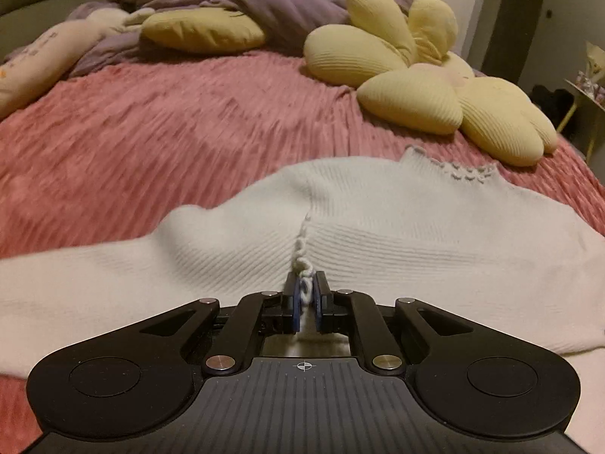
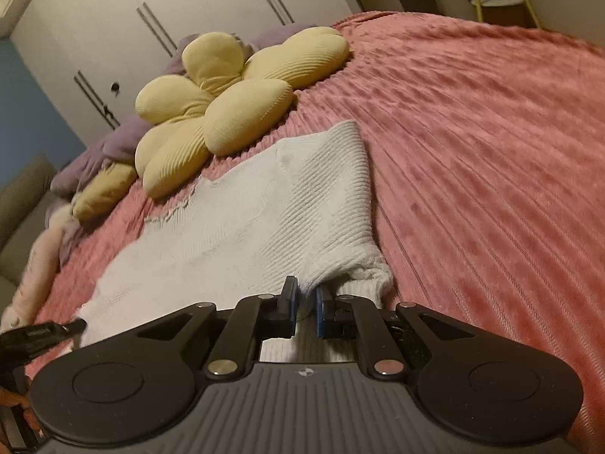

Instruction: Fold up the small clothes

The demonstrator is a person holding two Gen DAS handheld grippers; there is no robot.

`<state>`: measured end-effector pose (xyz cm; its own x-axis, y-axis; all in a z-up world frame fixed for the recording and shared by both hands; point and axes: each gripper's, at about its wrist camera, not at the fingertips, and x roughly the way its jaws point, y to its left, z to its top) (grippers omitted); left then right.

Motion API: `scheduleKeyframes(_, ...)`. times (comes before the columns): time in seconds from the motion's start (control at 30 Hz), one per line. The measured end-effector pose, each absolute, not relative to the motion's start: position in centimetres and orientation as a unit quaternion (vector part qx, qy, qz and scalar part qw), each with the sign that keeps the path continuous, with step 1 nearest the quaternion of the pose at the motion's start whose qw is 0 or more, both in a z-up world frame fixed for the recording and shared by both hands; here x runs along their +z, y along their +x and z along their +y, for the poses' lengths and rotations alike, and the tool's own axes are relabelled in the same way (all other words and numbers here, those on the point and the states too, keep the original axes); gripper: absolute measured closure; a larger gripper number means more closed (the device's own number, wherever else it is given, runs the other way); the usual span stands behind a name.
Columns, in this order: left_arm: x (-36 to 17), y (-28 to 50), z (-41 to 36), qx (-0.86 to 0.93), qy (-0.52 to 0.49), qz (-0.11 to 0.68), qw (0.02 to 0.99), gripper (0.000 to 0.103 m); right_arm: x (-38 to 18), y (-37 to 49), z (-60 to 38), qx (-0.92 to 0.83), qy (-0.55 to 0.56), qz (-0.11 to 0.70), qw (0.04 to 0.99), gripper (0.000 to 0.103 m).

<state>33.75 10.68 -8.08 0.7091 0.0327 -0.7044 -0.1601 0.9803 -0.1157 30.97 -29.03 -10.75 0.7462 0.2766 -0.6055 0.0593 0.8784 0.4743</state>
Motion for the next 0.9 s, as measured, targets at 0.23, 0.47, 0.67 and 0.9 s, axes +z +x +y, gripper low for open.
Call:
scheduleKeyframes(0.23, -6.5, 32.5, 10.7, 0.065, -0.088, 0.359, 0.927, 0.081, -7.4, 28.4, -28.7, 0.084, 0.179, 0.345, 0.917, 0.081)
scheduleKeyframes(0.47, -5.5, 32.0, 6.9, 0.059, -0.063, 0.322, 0.943, 0.035, -6.5, 31.6, -24.7, 0.073, 0.068, 0.326, 0.94, 0.081)
scheduleKeyframes(0.67, -9.2, 33.6, 3.9, 0.067, -0.042, 0.347, 0.935, 0.033, -9.7, 35.0, -21.1, 0.023, -0.095, 0.325, 0.941, 0.084)
scheduleKeyframes(0.9, -9.4, 34.3, 3.4, 0.08, -0.024, 0.351, 0.933, 0.025, -10.6, 36.6, -22.6, -0.013, -0.118, 0.315, 0.942, 0.075)
